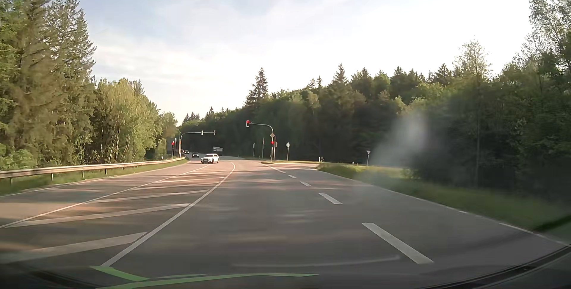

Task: Follow the waypoints while adhering to traffic rules and regulations

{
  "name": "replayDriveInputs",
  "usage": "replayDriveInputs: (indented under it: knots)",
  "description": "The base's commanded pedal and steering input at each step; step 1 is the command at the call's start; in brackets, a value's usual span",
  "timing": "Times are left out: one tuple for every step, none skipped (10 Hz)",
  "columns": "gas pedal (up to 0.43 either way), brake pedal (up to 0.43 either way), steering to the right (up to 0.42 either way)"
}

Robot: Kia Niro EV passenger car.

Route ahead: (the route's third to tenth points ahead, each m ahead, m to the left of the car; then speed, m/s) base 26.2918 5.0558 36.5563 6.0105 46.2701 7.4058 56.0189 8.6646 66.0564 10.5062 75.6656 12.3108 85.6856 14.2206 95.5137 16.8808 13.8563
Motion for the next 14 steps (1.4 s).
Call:
replayDriveInputs:
  knots:
    - [0.000, 0.256, -0.017]
    - [0.000, 0.256, -0.018]
    - [0.000, 0.256, -0.018]
    - [0.000, 0.256, -0.019]
    - [0.000, 0.256, -0.019]
    - [0.000, 0.256, -0.019]
    - [0.000, 0.262, -0.019]
    - [0.000, 0.262, -0.019]
    - [0.000, 0.262, -0.019]
    - [0.000, 0.256, -0.019]
    - [0.000, 0.256, -0.019]
    - [0.000, 0.256, -0.019]
    - [0.000, 0.256, -0.018]
    - [0.000, 0.262, -0.017]
